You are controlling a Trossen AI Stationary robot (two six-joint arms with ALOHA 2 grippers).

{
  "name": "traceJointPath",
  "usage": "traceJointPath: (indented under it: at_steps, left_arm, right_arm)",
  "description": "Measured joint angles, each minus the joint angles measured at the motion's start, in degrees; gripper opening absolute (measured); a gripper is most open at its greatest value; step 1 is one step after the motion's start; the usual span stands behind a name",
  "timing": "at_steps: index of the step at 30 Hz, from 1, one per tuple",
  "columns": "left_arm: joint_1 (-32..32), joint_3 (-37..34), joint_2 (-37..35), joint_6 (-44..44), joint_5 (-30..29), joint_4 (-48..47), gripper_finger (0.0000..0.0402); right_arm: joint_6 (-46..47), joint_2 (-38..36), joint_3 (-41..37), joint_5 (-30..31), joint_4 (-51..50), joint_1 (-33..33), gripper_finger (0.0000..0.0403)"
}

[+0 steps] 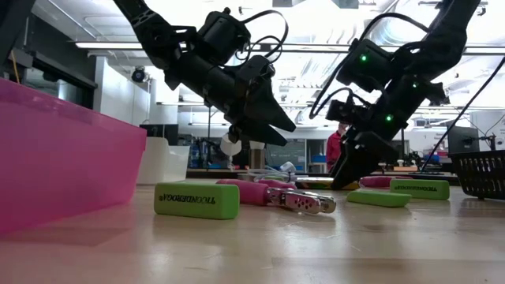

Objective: Pick & Place School Supplies
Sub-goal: Put the crayon box into the pink bin

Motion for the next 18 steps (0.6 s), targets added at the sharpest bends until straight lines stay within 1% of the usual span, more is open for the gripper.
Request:
traceJointPath:
  at_steps: [7,18]
  left_arm:
    - [0.0,0.0,0.0,0.0,0.0,0.0,0.0239]
    - [0.0,0.0,0.0,0.0,0.0,0.0,0.0239]
  right_arm:
    - [-0.1,0.0,0.0,0.1,-0.1,0.0,0.0225]
    - [0.0,0.1,-0.1,-0.2,-0.2,0.1,0.0168]
